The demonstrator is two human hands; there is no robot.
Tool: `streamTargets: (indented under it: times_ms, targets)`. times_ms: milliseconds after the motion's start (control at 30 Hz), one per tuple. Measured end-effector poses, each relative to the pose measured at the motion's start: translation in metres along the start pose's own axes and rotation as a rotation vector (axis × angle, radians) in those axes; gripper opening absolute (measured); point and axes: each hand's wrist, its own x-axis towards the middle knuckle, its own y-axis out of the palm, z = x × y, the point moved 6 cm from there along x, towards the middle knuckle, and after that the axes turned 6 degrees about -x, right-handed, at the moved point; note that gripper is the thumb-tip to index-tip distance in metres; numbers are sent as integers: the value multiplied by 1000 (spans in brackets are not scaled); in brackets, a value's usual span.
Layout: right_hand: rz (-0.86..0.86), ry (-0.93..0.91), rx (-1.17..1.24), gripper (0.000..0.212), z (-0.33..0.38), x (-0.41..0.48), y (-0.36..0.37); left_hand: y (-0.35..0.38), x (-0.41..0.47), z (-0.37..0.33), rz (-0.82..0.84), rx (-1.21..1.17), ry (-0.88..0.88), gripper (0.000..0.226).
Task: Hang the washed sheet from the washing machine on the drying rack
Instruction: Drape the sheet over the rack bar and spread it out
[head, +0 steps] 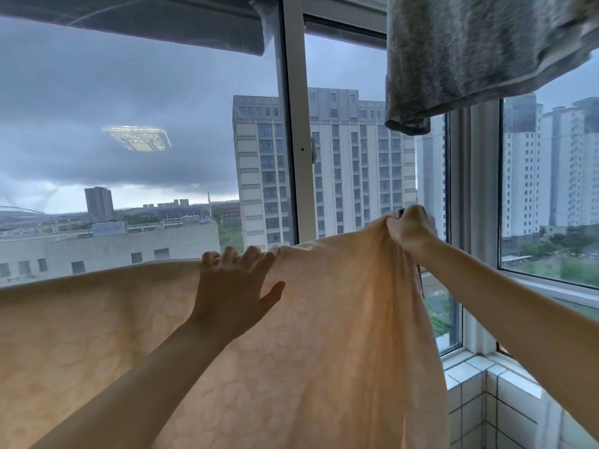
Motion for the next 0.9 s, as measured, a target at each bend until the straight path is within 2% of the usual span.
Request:
streamTargets:
  times_ms: [100,200,267,367,467,533,600,700,767,900]
  targets:
    - [103,63,-78,34,-34,-2,16,0,1,-1,-1,-6,-4,57]
    - [289,114,-102,25,-58,-9,35,1,1,-1,5,-14,-7,56]
    - [385,117,-145,30,-63,-13,41,3,1,1,8,-19,-8,56]
    - [454,50,-376,20,-59,-16,42,3,1,2,8,-17,-12,55]
    - [343,-104,-497,14,-38,-12,38,3,1,1,11,-13,-11,55]
    - [256,-271,-330,17,-13,-9,38,4,2,0,19,-12,-10,55]
    - [305,-430,-117,30,13,-16,44,5,2,0,35,-4,-13,55]
    - [336,-610,-100,27,35,-28,58,5,1,1,46,2,-19,54]
    - [254,-666,-123,20,38,-29,64,4,1,3,39,-18,-15,52]
    - [179,-657,-94,17,42,-28,61,-2,0,8,-20,-152,-7,37]
